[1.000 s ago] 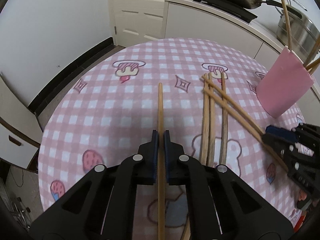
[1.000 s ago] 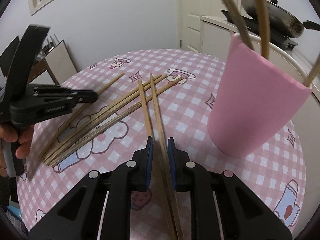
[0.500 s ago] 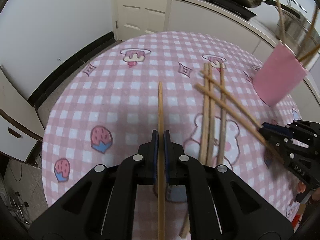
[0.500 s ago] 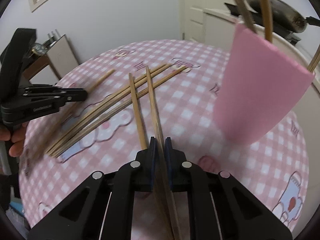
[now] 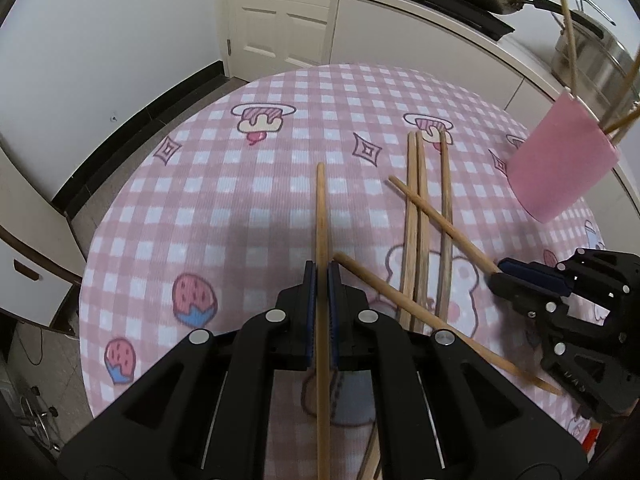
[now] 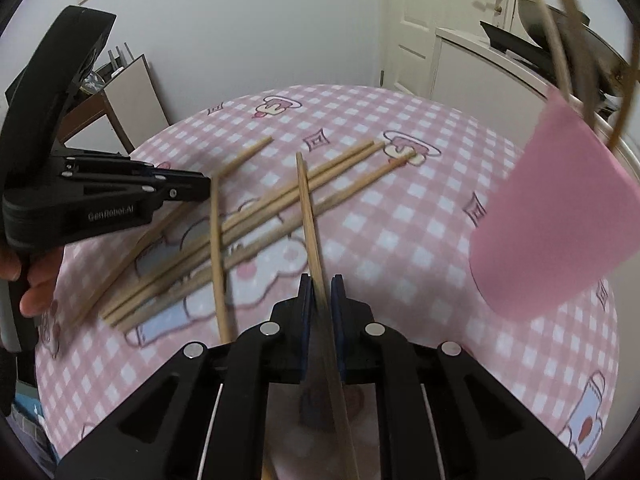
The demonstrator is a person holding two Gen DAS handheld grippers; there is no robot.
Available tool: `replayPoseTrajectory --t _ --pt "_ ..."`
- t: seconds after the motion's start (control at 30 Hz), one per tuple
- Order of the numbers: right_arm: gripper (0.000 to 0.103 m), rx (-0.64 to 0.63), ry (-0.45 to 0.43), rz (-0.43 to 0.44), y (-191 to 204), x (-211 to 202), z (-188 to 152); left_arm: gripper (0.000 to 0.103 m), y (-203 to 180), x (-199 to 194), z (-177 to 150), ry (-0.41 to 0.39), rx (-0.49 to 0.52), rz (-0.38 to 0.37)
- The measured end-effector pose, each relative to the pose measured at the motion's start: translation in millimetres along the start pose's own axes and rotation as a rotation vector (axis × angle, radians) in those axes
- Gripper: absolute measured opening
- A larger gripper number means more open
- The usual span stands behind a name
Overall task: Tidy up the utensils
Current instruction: 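Close the left tool on one chopstick while the right tool grasps another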
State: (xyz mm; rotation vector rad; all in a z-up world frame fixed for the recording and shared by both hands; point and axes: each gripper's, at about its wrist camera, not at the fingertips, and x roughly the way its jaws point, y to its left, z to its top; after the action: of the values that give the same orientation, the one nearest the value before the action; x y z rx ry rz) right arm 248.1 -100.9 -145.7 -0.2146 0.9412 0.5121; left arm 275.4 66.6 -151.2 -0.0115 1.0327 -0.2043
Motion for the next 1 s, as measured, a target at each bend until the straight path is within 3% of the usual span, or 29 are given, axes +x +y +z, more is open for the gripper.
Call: replayPoseTrajectory --t 0.5,0.6,0.9,1.0 --pt "0.013 0.004 0.021 -0.004 -1.2 21.5 31.6 0.007 -0.2 19.2 32.9 0.031 0.011 0.025" --pt "0.008 0.011 0.014 -0.001 -2.7 20.0 30.9 0.007 0.2 21.2 38.1 0.037 -0.002 0.023" --pt "0.003 -0.021 -0.067 0.019 8.7 -16.0 24.2 0.007 -3.0 -19.3 28.2 -0.086 -0.01 0.005" --pt "0.003 -0.023 -0.071 0.007 9.9 -23.2 26.2 0.007 -6.0 -25.1 28.4 -0.079 0.006 0.008"
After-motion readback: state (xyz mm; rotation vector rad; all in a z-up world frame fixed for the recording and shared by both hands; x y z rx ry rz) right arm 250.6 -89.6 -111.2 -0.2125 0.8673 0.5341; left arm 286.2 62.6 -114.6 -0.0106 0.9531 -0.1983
